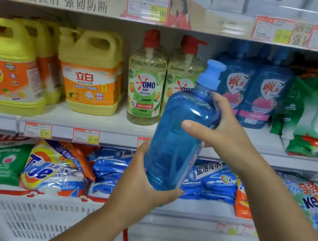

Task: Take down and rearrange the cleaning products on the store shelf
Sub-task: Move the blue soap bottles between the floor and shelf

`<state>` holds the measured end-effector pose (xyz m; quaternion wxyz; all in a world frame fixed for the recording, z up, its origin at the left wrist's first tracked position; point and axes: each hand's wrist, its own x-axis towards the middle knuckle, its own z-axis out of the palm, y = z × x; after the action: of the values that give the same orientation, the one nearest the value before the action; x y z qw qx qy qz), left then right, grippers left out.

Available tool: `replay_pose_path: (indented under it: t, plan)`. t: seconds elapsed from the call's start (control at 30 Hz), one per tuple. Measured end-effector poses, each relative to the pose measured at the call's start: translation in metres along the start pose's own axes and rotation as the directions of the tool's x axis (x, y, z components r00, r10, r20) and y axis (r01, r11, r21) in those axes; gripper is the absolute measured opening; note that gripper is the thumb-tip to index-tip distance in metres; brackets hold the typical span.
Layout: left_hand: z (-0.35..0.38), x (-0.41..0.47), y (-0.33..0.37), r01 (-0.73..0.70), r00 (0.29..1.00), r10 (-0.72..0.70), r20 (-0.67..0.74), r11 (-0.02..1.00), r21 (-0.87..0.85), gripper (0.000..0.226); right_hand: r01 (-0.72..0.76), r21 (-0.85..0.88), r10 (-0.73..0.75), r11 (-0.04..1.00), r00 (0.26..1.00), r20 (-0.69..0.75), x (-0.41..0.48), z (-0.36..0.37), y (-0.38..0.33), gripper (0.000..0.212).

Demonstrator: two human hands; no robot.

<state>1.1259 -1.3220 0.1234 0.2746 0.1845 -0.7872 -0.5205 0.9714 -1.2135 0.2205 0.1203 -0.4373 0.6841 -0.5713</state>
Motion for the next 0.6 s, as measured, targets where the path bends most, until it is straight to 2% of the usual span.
replay_pose_path:
  t: [0.1,0.13,0.2,0.23,0.27,0.37,0.43,0.5,0.6]
  plan:
    - [-0.019,0.011,-0.001,0.042,0.984,-0.059,0.166,0.994,0.103,0.127,0.048,0.257,-0.058,0.965,0.998,0.031,-0.003,-0.011,0.011,0.083]
    - [-0.023,0.015,-0.001,0.066,0.971,-0.084,0.224,0.994,0.089,0.13,0.029,0.331,-0.053,0.943,0.997,0.063,-0.003,-0.016,0.017,0.087]
    - [-0.025,0.017,-0.006,0.076,0.936,-0.076,0.344,0.997,0.013,0.131,-0.049,0.388,-0.023,0.92,0.983,0.179,-0.004,-0.017,0.027,0.114]
    - [-0.022,0.016,-0.008,0.069,0.92,-0.049,0.388,0.997,-0.038,0.127,-0.093,0.408,-0.008,0.908,0.971,0.239,-0.006,-0.016,0.026,0.119]
    - [-0.018,0.014,-0.01,0.052,0.919,-0.021,0.393,0.996,-0.066,0.121,-0.135,0.415,0.012,0.9,0.958,0.287,-0.007,-0.017,0.025,0.113]
    - [-0.004,0.008,-0.024,-0.011,0.97,0.028,0.243,0.997,-0.072,0.11,-0.241,0.325,0.091,0.914,0.905,0.416,-0.011,-0.029,0.015,0.081]
    - [0.004,0.007,-0.038,-0.062,0.993,0.055,0.108,0.996,0.068,0.123,-0.288,0.182,0.162,0.94,0.847,0.506,-0.014,-0.039,0.017,0.085]
    - [0.012,0.002,-0.05,-0.059,0.997,0.05,0.05,0.977,0.205,0.136,-0.313,0.076,0.242,0.947,0.848,0.471,-0.019,-0.033,0.019,0.094]
    - [0.023,-0.006,-0.068,-0.057,0.998,0.051,0.032,0.967,0.25,0.141,-0.279,0.006,0.262,0.96,0.909,0.324,-0.023,-0.017,0.029,0.064]
